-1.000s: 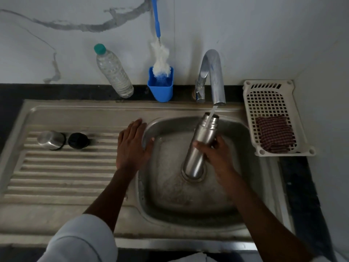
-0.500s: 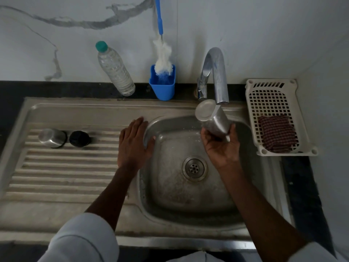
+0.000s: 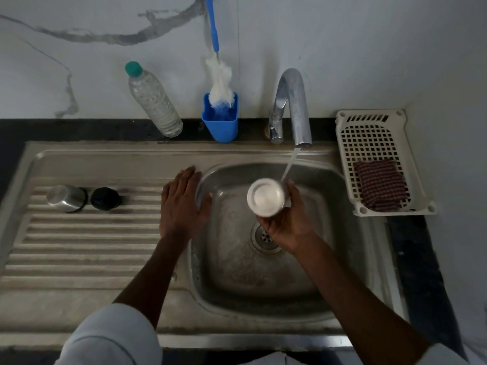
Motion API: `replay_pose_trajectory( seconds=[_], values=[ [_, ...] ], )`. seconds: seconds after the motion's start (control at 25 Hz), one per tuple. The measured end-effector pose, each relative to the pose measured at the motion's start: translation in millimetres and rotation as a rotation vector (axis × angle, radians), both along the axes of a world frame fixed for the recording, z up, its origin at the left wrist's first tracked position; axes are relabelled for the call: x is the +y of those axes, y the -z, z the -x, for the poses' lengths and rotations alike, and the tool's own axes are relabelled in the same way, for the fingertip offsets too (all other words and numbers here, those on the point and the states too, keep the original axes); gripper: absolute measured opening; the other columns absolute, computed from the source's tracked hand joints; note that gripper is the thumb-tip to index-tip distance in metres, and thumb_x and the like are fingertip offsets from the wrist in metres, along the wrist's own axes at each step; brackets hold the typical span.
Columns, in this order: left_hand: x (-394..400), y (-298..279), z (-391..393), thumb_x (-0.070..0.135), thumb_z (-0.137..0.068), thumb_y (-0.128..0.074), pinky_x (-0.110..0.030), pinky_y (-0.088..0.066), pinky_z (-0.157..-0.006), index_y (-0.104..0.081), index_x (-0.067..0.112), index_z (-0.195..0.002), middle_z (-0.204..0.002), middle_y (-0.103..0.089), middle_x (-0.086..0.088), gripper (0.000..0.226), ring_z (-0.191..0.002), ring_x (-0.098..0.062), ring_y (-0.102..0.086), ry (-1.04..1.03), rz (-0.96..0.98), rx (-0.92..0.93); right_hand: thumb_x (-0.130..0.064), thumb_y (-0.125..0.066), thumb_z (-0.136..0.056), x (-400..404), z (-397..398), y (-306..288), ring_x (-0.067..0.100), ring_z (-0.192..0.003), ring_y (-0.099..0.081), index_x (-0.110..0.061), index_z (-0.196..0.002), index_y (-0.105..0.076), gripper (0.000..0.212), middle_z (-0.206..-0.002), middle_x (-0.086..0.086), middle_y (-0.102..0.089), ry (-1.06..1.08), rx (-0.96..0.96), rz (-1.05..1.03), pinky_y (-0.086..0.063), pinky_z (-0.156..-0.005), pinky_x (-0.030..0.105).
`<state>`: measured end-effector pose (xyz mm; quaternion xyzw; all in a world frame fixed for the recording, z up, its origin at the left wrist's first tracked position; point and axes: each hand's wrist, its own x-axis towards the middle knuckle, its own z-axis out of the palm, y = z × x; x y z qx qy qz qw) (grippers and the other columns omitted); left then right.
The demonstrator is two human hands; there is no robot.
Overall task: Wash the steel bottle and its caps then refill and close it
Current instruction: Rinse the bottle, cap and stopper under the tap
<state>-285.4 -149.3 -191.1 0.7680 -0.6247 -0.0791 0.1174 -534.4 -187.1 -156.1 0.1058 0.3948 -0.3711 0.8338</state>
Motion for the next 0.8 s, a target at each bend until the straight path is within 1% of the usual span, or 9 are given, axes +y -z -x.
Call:
replay_pose_trajectory(
  seconds=[0.08, 0.12, 0.2, 0.28, 0.32, 0.48, 0.6, 0.72, 0.8],
  values=[
    [-0.5, -0.4, 0.3, 0.051, -0.099, -0.058, -0.05, -0.031, -0.123, -0.044, 0.021, -0.154, -0.167, -0.036, -0.003, 0.064, -0.152, -0.026, -0.036, -0.008, -0.011, -0.004, -0.055, -0.073, -0.087, 5.7, 12.0, -1.6, 0.031, -0.106, -0.071, -0.011, -0.13, -0.064, 0.062, -0.119, 0.015, -0.073, -0.143, 0.297, 0.085, -0.063, -0.085, 0.046],
    [-0.6, -0.4, 0.5, 0.052, -0.099, -0.057, -0.049, -0.03, -0.123, -0.043, 0.021, -0.155, -0.167, -0.035, -0.002, 0.065, -0.152, -0.025, -0.035, -0.01, -0.019, -0.008, -0.053, -0.076, -0.083, 8.5, 17.9, -2.2, 0.03, -0.106, -0.071, -0.015, -0.13, -0.062, 0.062, -0.12, 0.013, -0.072, -0.228, 0.491, 0.153, -0.064, -0.082, 0.046],
    [-1.0, -0.1, 0.5, 0.053, -0.1, -0.055, -0.049, -0.029, -0.124, -0.042, 0.022, -0.155, -0.167, -0.035, -0.001, 0.065, -0.153, -0.024, -0.034, -0.013, -0.022, -0.018, -0.046, -0.083, -0.079, 12.9, 27.7, 2.5, 0.019, -0.102, -0.072, -0.026, -0.13, -0.056, 0.06, -0.121, 0.002, -0.07, -0.409, 0.852, 0.385, -0.063, -0.071, 0.033],
    [-0.8, -0.4, 0.8, 0.053, -0.1, -0.056, -0.048, -0.028, -0.124, -0.042, 0.021, -0.155, -0.167, -0.036, -0.002, 0.065, -0.152, -0.024, -0.034, -0.002, -0.015, -0.011, -0.04, -0.091, -0.074, 15.7, 31.0, 10.0, 0.005, -0.101, -0.067, -0.036, -0.128, -0.051, 0.067, -0.117, -0.012, -0.067, -0.549, 1.1, 0.612, -0.056, -0.077, 0.023],
    [-0.6, -0.1, 0.7, 0.053, -0.1, -0.056, -0.048, -0.028, -0.124, -0.043, 0.021, -0.155, -0.167, -0.036, -0.003, 0.064, -0.152, -0.025, -0.034, 0.002, -0.011, -0.01, -0.036, -0.093, -0.071, 14.6, 30.2, 14.9, 0.004, -0.101, -0.066, -0.036, -0.129, -0.052, 0.072, -0.115, -0.013, -0.066, -0.577, 1.187, 0.688, -0.054, -0.081, 0.023],
    [-1.5, 1.7, 0.3, 0.053, -0.1, -0.056, -0.049, -0.03, -0.123, -0.043, 0.021, -0.154, -0.166, -0.037, -0.003, 0.064, -0.152, -0.026, -0.035, -0.001, -0.005, -0.019, -0.018, -0.092, -0.067, -0.4, 21.2, 19.7, 0.007, -0.098, -0.067, -0.029, -0.131, -0.054, 0.075, -0.111, -0.013, -0.069, -0.523, 1.282, 0.773, -0.054, -0.084, 0.025],
    [-0.1, 2.2, -0.1, 0.052, -0.099, -0.057, -0.05, -0.031, -0.122, -0.044, 0.021, -0.154, -0.166, -0.037, -0.003, 0.064, -0.152, -0.027, -0.036, 0.005, -0.002, -0.011, -0.019, -0.093, -0.061, -8.1, 24.7, 24.8, 0.011, -0.099, -0.069, -0.032, -0.124, -0.057, 0.074, -0.111, -0.011, -0.072, -0.601, 1.29, 0.813, -0.057, -0.087, 0.033],
    [-0.4, 3.4, -3.0, 0.052, -0.1, -0.056, -0.052, -0.031, -0.122, -0.043, 0.02, -0.154, -0.166, -0.037, -0.004, 0.064, -0.152, -0.027, -0.035, 0.017, -0.011, -0.011, -0.012, -0.091, -0.064, -15.0, 24.0, 22.8, -0.004, -0.085, -0.064, -0.029, -0.119, -0.057, 0.066, -0.097, -0.019, -0.069, -0.465, 1.364, 0.736, -0.045, -0.071, 0.005],
    [-0.2, 3.6, -2.2, 0.051, -0.099, -0.057, -0.052, -0.031, -0.122, -0.044, 0.02, -0.154, -0.166, -0.037, -0.004, 0.065, -0.152, -0.027, -0.035, 0.016, -0.015, -0.014, -0.006, -0.091, -0.065, -18.6, 23.0, 23.6, -0.019, -0.083, -0.059, -0.03, -0.12, -0.055, 0.07, -0.096, -0.026, -0.064, -0.501, 1.328, 0.813, -0.039, -0.069, -0.002]
  ],
)
